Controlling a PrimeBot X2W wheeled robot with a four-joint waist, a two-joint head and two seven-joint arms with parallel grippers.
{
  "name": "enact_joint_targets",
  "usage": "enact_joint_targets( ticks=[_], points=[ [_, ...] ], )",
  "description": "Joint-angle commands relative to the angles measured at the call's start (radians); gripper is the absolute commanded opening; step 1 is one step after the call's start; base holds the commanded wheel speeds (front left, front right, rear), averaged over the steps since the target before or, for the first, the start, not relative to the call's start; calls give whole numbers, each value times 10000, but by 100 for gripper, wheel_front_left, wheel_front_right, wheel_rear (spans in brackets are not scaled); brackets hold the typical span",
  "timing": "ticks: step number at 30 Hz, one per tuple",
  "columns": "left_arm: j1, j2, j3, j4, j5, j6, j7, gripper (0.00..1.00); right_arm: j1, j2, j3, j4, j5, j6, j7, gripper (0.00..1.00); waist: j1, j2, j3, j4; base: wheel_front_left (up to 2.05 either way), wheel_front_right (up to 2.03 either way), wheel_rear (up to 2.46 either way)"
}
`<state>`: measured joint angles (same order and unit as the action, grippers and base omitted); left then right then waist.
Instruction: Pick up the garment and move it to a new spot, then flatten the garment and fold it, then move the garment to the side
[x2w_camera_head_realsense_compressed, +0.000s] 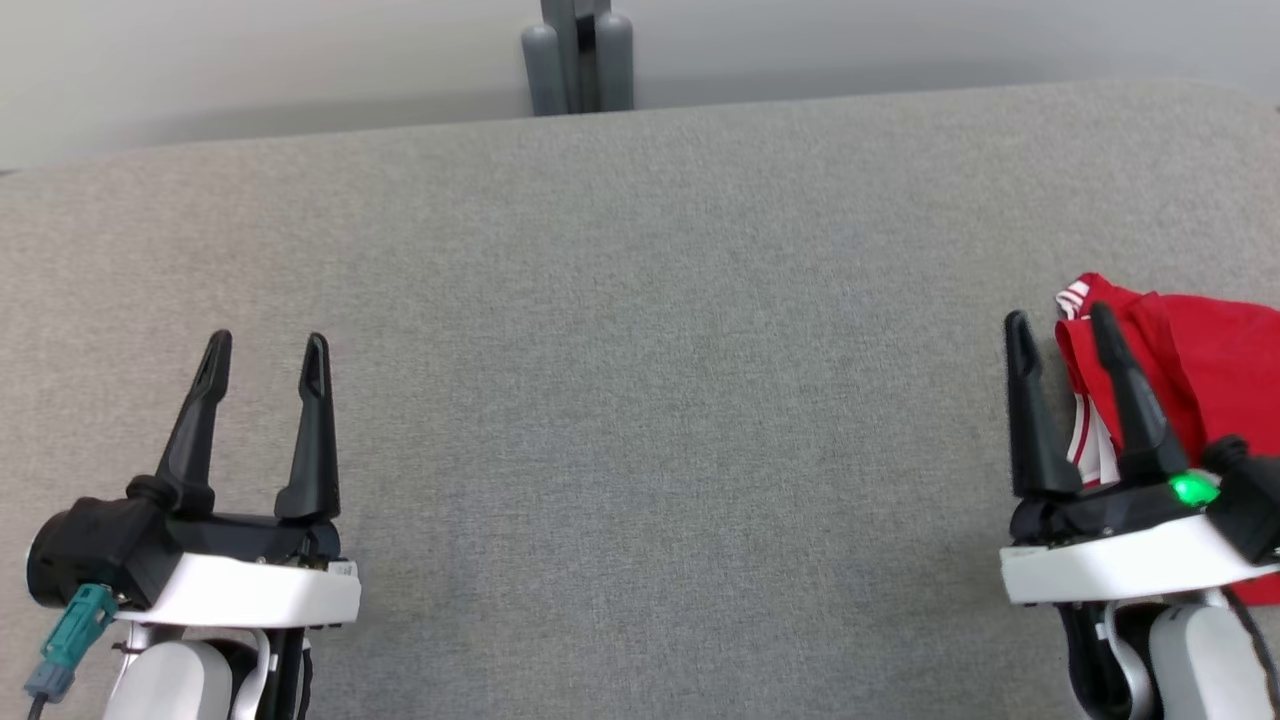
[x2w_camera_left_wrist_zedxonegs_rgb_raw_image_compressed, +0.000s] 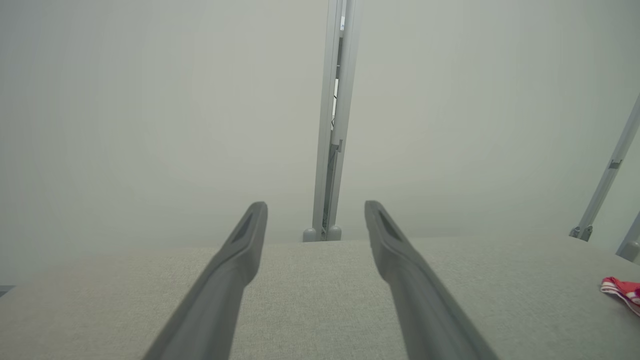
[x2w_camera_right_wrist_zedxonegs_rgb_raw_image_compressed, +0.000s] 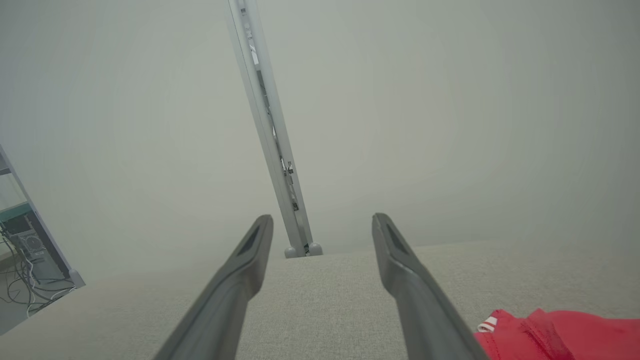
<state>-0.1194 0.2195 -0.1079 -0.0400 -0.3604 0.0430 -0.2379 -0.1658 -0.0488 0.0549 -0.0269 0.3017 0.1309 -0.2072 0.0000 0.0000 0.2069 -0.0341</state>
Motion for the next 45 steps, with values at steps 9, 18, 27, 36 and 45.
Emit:
enact_joint_targets(
  ticks=[9,18,27,36,45],
  points=[
    [601,36,-104,150,-119,-38,31,100,697,-45,92,691,-147,-4,197,100,0,0,-918,158,0,0,0],
    [1110,137,-318,406,-37,15,232,100,1250,-43,-197,847,-425,-4,319,100,0,0,-1570,26,0,0,0],
    [1317,174,-449,488,-51,90,353,100,1528,-44,-261,677,-415,-4,506,100,0,0,-1877,56,0,0,0],
    [1328,233,-498,463,-56,199,429,100,1547,-44,-294,588,-425,-4,529,100,0,0,-1884,77,0,0,0],
    [1318,174,-577,507,-112,191,448,0,1508,6,-246,653,-369,0,528,0,0,0,-1872,166,0,0,0]
  ],
)
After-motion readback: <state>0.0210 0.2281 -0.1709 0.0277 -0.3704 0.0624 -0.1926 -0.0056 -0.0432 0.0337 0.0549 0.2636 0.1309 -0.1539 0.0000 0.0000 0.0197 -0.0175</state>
